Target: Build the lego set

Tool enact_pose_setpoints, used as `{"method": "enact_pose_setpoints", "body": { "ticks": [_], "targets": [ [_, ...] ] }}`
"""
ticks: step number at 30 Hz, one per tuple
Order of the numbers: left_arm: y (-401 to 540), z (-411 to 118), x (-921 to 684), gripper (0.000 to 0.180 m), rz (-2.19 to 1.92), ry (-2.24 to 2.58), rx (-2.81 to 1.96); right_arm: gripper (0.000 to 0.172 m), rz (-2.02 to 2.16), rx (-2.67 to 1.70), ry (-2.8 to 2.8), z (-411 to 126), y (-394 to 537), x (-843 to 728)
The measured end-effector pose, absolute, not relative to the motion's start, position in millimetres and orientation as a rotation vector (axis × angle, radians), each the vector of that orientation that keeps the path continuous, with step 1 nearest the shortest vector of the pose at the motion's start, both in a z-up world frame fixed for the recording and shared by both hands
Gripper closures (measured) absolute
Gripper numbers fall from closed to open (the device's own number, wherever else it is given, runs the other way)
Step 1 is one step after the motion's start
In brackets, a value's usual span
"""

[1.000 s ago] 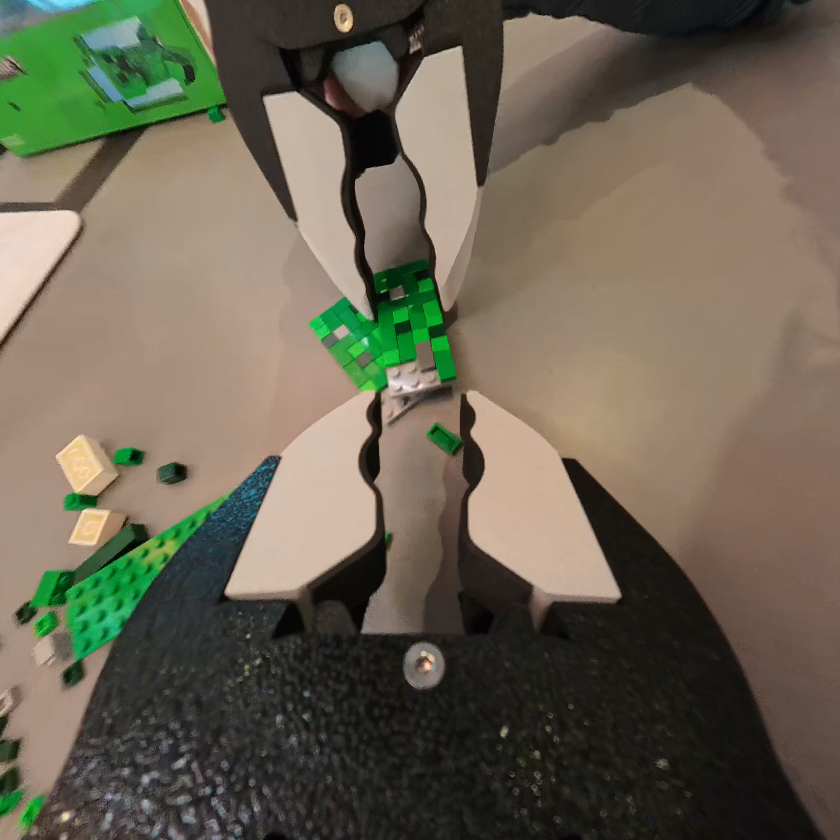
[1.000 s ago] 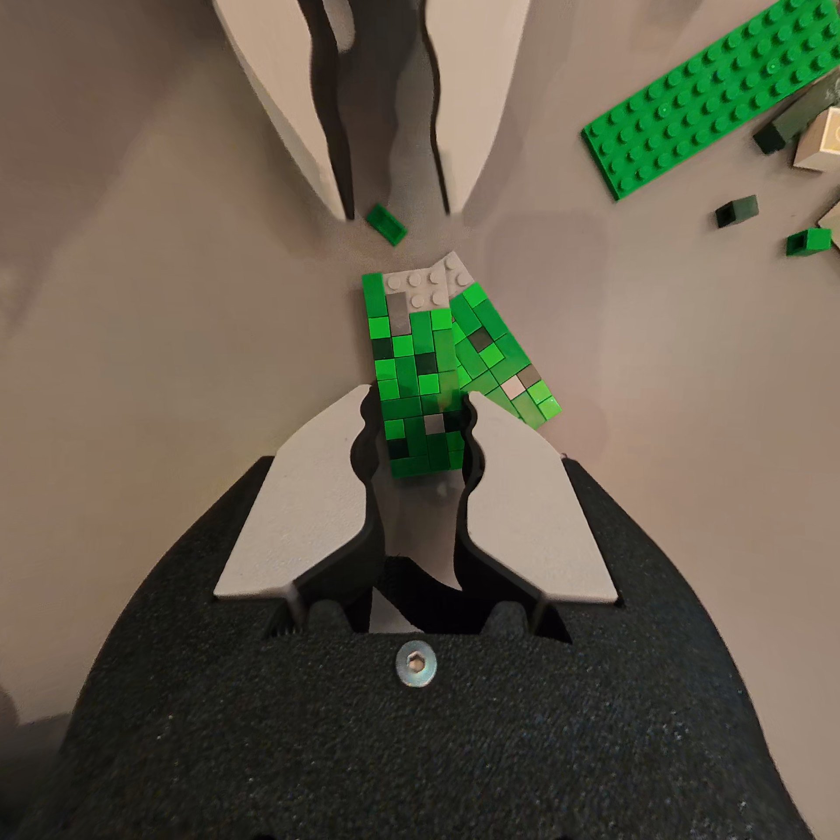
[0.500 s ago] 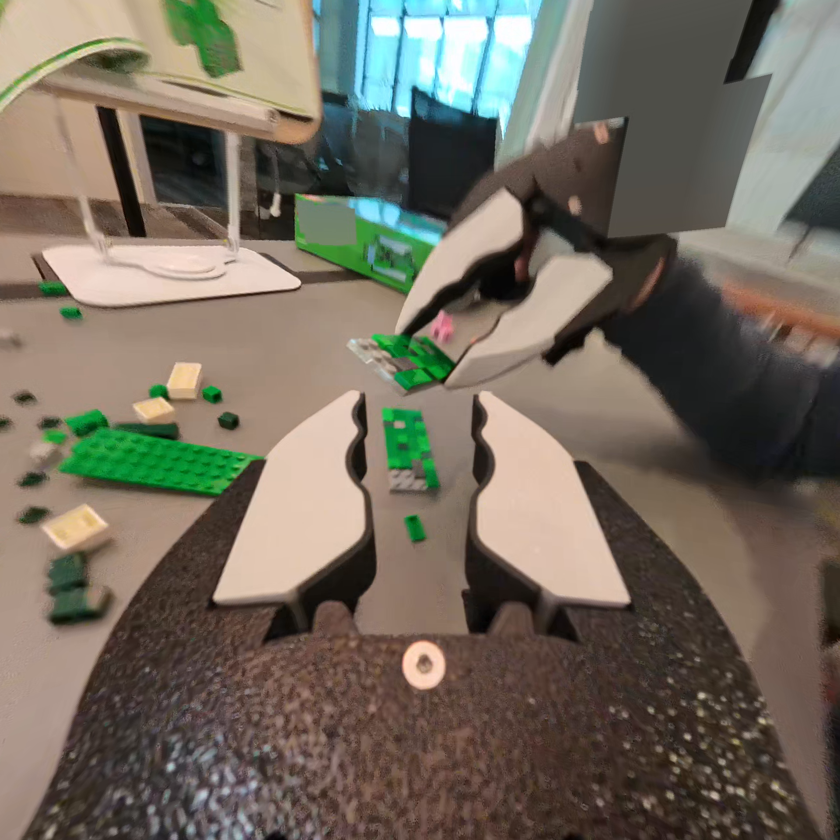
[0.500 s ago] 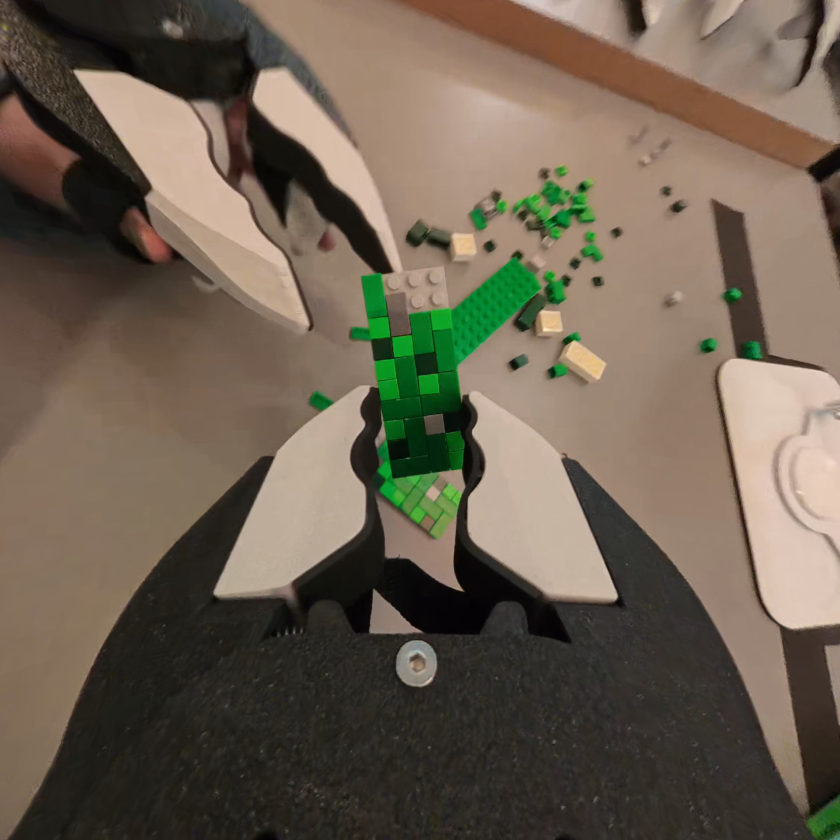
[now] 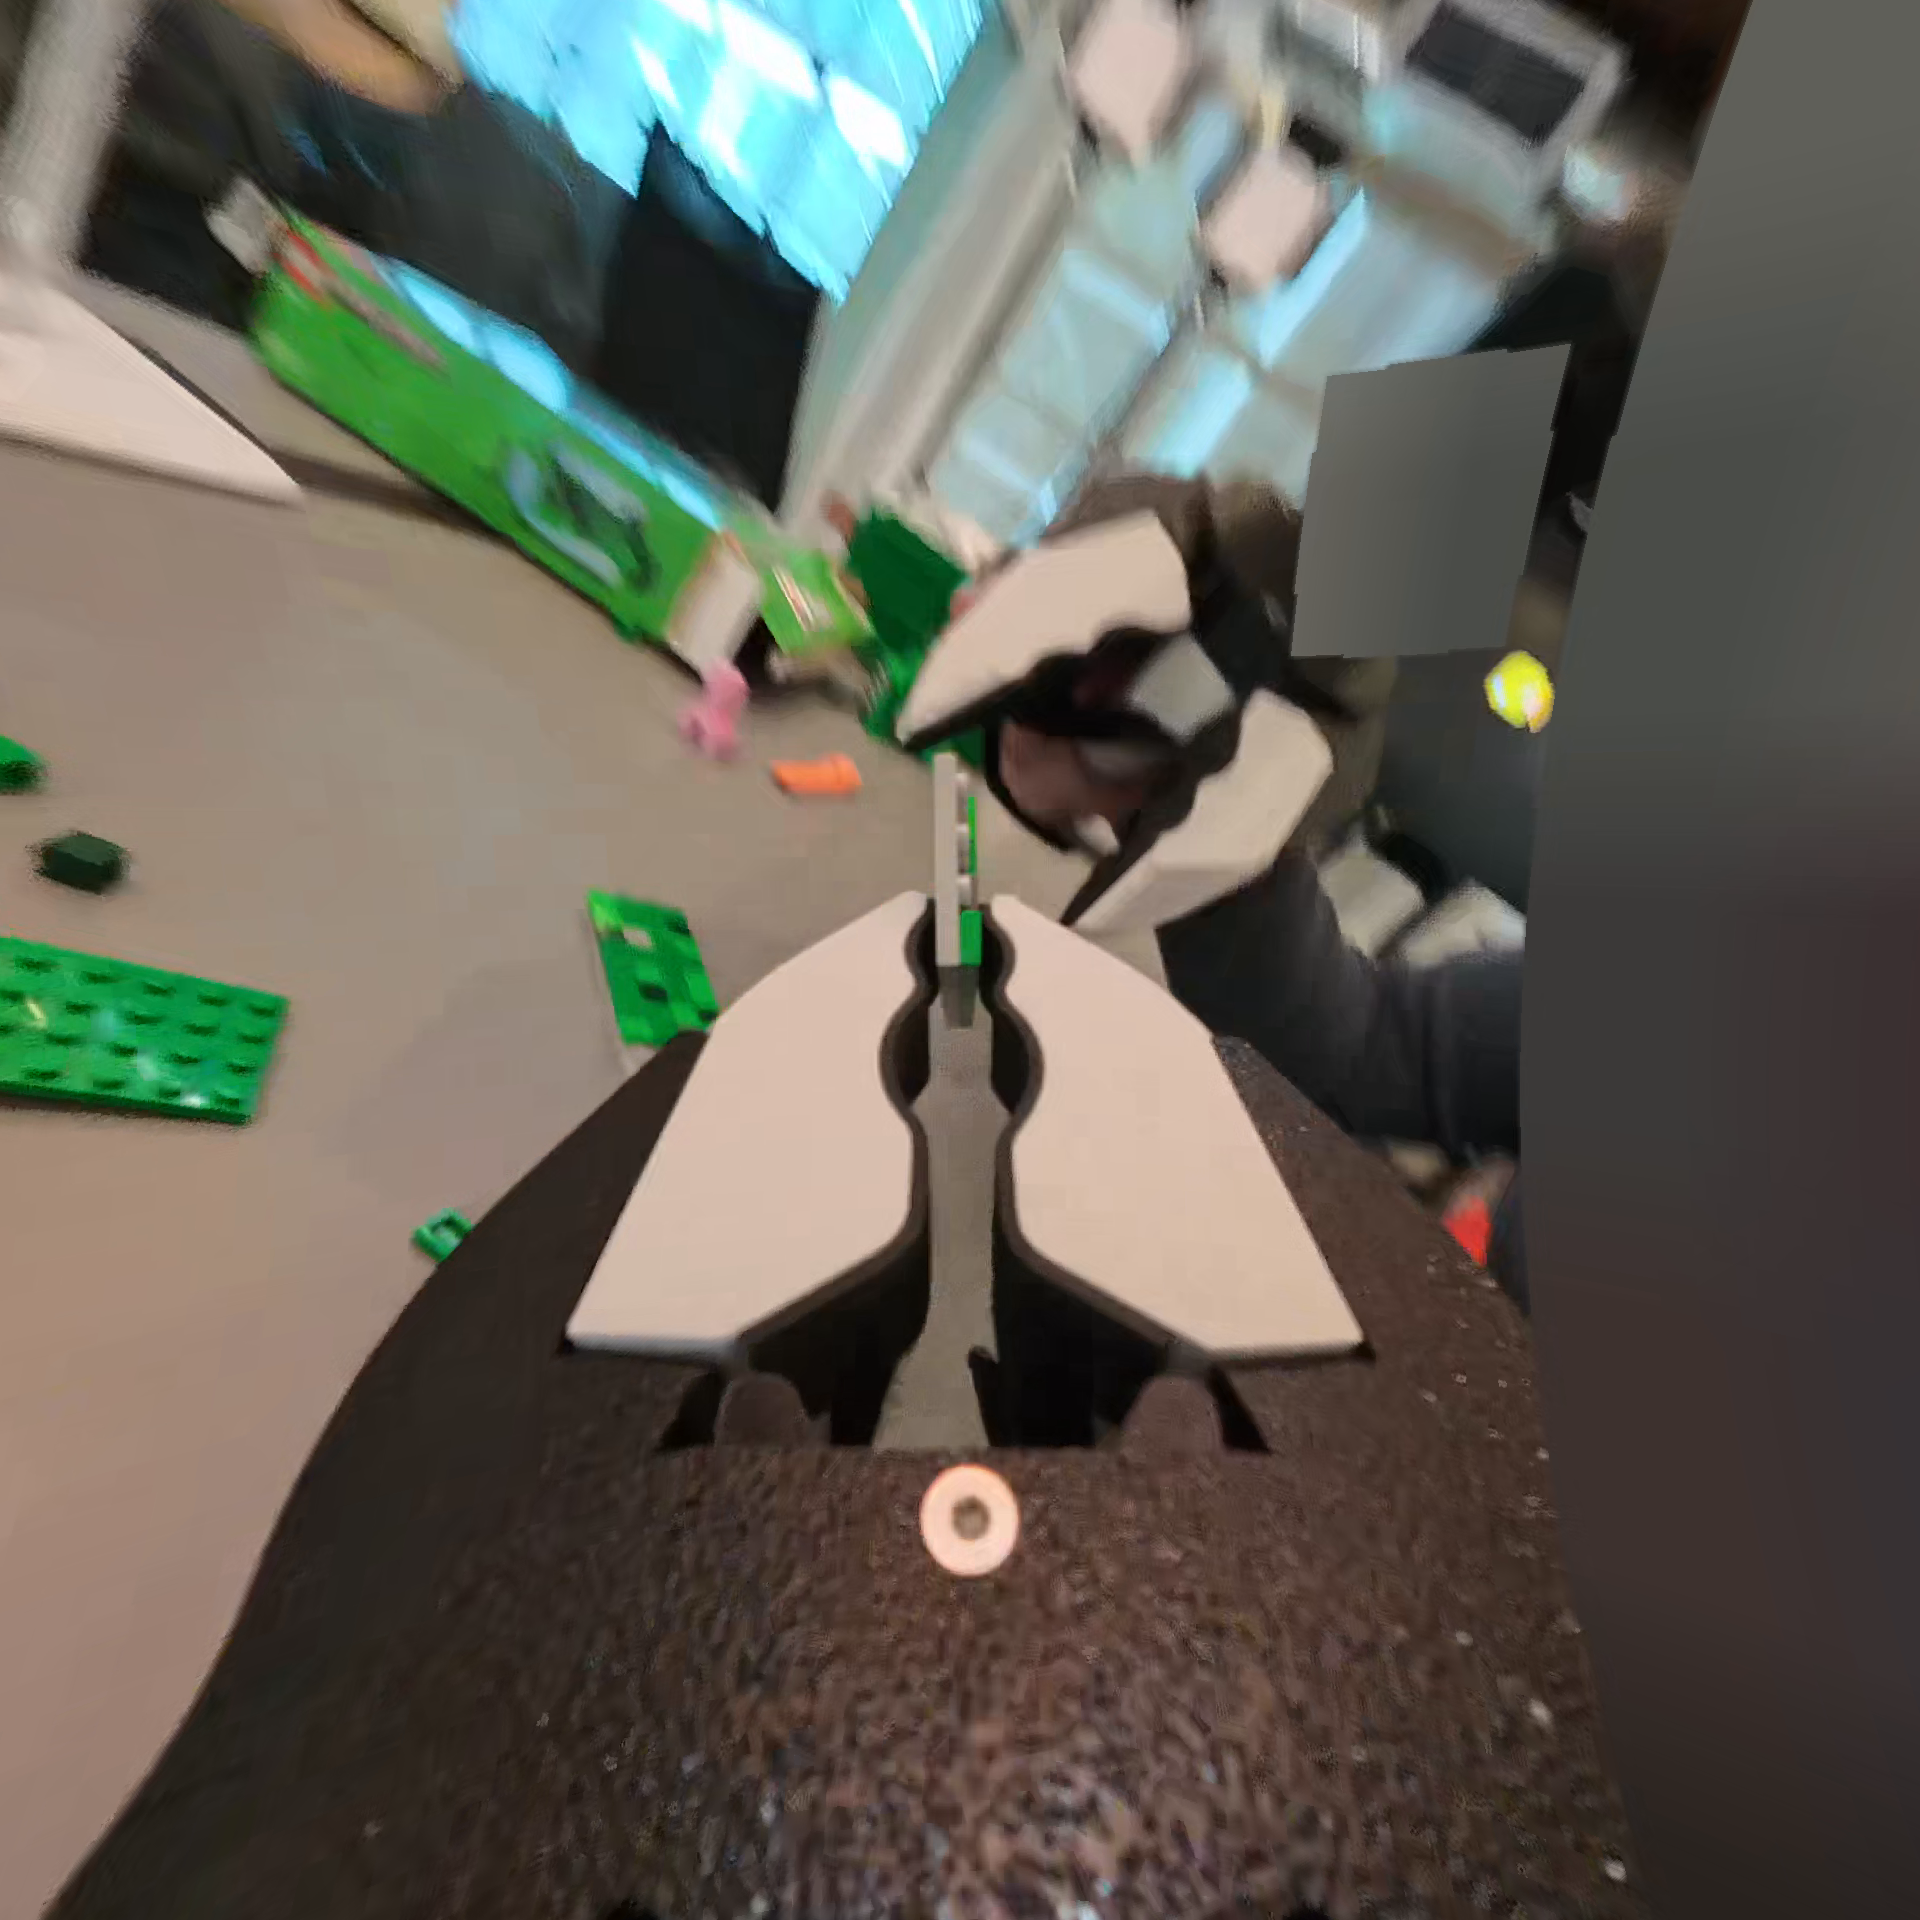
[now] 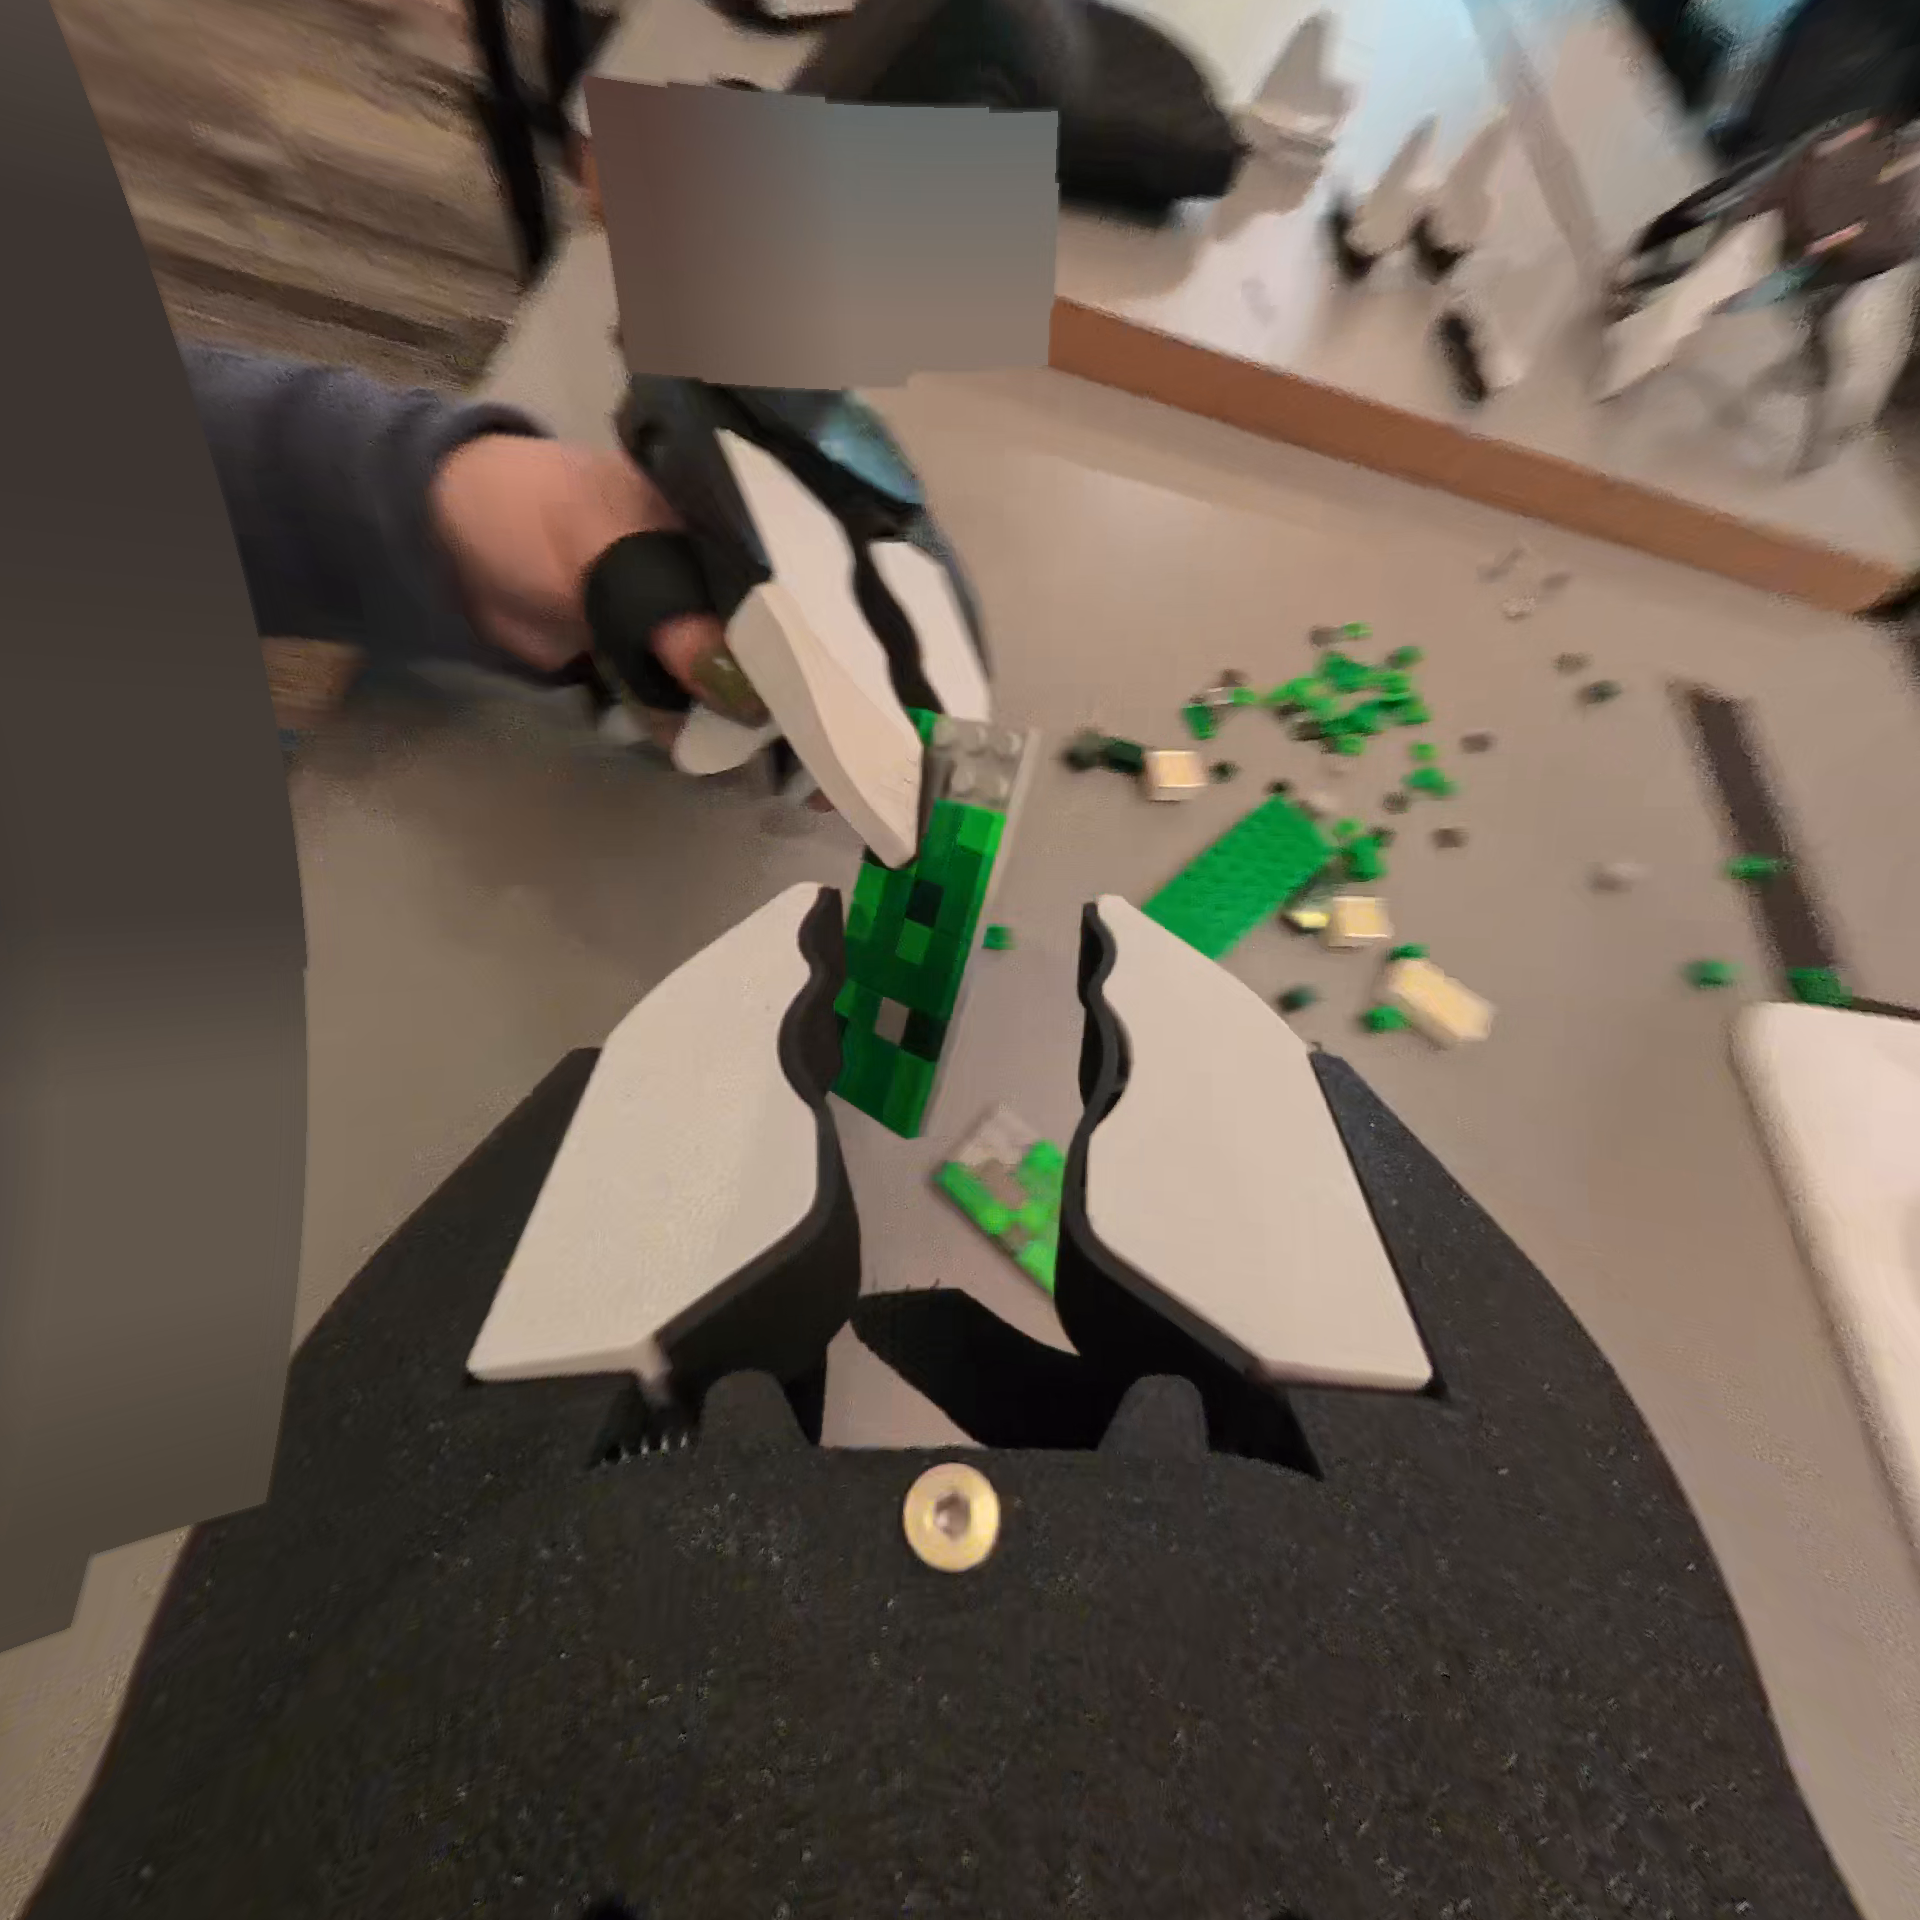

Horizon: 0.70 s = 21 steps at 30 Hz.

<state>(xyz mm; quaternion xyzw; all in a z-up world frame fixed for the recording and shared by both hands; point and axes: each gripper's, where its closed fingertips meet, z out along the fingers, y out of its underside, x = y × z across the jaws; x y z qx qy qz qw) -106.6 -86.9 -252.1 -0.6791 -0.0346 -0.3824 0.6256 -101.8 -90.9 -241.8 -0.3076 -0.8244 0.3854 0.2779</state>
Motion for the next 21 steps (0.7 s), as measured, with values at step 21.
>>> {"method": "enact_pose_setpoints", "body": {
  "ticks": [21],
  "targets": [
    [-82.0,-242.2,-130.6,0.114,0.410,0.121,-1.745,0.166,2.022,-1.579,-1.152,-205.4,-73.1,-133.4]
  ]
}}
